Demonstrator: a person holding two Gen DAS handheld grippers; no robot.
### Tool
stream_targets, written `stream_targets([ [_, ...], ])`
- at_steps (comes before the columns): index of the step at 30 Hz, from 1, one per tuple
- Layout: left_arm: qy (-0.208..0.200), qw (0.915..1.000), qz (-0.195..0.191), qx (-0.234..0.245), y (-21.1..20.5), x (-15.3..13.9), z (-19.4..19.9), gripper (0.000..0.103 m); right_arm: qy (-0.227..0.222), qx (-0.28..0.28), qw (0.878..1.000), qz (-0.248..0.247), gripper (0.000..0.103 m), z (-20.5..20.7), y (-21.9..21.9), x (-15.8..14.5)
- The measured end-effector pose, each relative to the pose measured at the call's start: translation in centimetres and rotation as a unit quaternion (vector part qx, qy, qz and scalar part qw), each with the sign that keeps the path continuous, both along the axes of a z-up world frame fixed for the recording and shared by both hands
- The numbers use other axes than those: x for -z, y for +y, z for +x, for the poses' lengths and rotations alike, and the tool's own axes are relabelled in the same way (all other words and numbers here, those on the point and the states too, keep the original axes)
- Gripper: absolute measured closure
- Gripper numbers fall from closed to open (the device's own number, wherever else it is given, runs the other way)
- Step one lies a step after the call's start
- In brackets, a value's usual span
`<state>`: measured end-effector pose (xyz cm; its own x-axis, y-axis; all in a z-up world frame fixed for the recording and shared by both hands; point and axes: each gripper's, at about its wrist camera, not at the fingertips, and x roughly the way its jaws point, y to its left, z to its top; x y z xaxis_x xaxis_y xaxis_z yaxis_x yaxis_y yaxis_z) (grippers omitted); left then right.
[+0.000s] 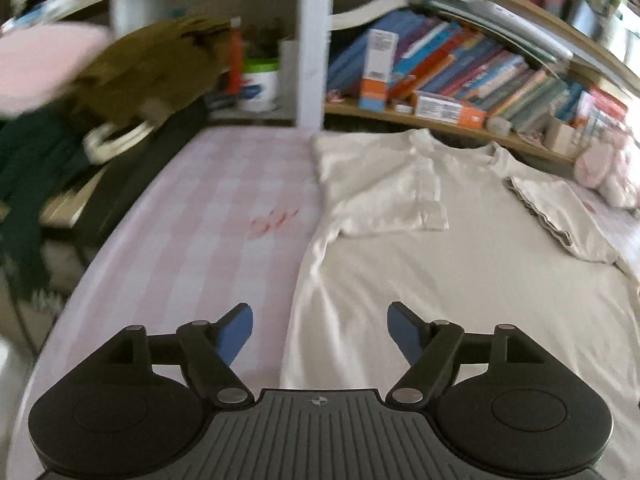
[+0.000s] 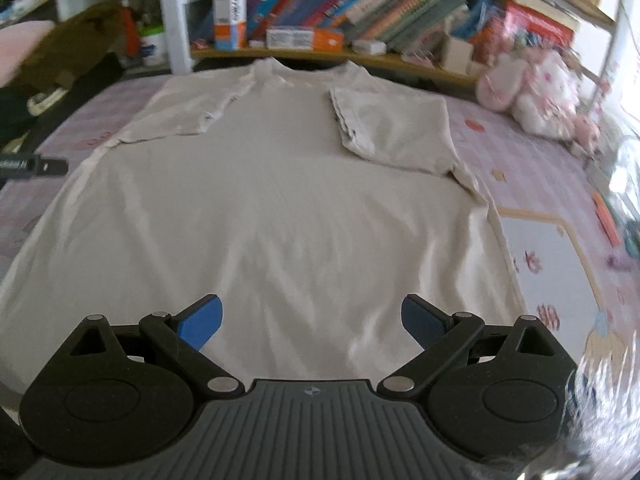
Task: Fold clothes
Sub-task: 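Move both open grippers back to the shirt hem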
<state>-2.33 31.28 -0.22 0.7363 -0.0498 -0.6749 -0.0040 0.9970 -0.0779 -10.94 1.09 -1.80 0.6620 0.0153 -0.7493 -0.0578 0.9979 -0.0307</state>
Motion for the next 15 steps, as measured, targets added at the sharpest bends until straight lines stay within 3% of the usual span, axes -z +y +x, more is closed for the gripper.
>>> stream_targets([
  [4, 0.005, 0.9994, 0.006, -0.034, -2.0, -0.3, -2.8, 0.027, -0.011, -0.026, 1.000, 0.007, 0.006, -0.6, -1.9, -0.2],
  [8, -0.004, 0.9989, -0.008, -0.047, -4.3, -1.0, -5.7, 0.026, -0.023, -0.047, 0.999, 0.014, 0.006, -2.1, -4.2, -0.4],
  [15, -0.001, 0.9980, 0.008, -0.062, -9.4, -0.7, -11.1, 0.021, -0.017, -0.077, 0.997, 0.019, 0.006, -5.7, -7.8, 0.5],
])
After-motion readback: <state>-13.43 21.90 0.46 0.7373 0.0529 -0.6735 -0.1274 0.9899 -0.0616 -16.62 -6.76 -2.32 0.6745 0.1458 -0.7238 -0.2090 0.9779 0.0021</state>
